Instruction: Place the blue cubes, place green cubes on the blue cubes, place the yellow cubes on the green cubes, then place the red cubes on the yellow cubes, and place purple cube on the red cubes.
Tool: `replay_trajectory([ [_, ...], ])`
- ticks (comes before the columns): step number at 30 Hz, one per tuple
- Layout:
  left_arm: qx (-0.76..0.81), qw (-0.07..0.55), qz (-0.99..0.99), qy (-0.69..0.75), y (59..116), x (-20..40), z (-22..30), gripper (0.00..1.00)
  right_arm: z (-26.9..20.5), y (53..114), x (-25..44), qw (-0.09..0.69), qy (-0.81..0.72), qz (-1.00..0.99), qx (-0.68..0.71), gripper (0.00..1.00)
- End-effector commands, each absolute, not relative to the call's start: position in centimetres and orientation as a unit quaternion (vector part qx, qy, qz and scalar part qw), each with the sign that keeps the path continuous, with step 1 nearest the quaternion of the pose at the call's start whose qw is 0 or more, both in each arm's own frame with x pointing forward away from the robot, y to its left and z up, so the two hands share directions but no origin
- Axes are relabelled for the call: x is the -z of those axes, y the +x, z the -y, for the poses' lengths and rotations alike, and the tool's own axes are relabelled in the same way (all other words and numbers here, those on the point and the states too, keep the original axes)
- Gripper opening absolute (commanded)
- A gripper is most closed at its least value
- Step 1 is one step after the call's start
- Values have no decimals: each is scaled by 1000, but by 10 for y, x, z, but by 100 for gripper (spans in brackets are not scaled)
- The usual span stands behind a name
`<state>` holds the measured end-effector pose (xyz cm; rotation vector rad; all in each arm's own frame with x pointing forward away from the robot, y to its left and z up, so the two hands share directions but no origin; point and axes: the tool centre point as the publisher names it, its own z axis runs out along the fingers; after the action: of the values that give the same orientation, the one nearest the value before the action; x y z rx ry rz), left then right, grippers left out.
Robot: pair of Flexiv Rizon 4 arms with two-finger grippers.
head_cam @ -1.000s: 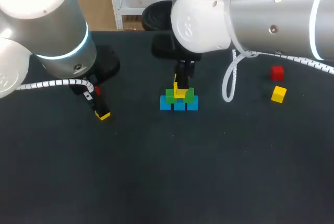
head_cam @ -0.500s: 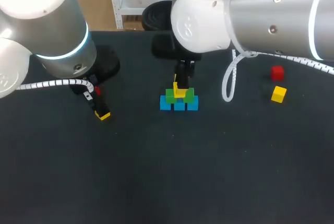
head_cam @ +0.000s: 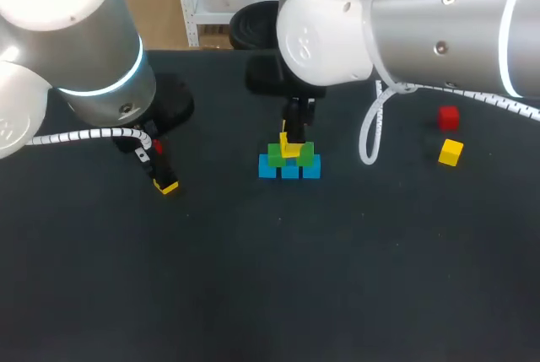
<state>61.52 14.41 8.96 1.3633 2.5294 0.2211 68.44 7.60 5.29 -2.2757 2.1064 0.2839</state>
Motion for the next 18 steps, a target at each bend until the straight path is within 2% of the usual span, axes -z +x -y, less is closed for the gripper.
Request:
replay_trajectory([
  [1,-74,128,-870,470,617,-90,-145,100,-76,685,-52,15,-730,-677,-91,40],
  [9,-74,128,-870,470,617,-90,-145,100,-76,685,-52,15,-730,-677,-92,39],
  [13,-74,128,-870,470,617,-90,-145,100,-76,685,-52,15,-730,-677,-93,46],
  [15,-74,128,-870,470,617,-90,-145,100,-76,685,-52,15,-730,-677,-94,55],
  [16,-74,128,-870,470,617,-90,-145,100,-76,685,-52,15,-730,-677,-94,76],
  [17,-74,128,-870,470,617,-90,-145,100,-76,685,-52,15,-730,-677,-95,91],
  [18,-74,128,-870,470,617,-90,-145,100,-76,685,-52,15,-730,-677,-95,97],
])
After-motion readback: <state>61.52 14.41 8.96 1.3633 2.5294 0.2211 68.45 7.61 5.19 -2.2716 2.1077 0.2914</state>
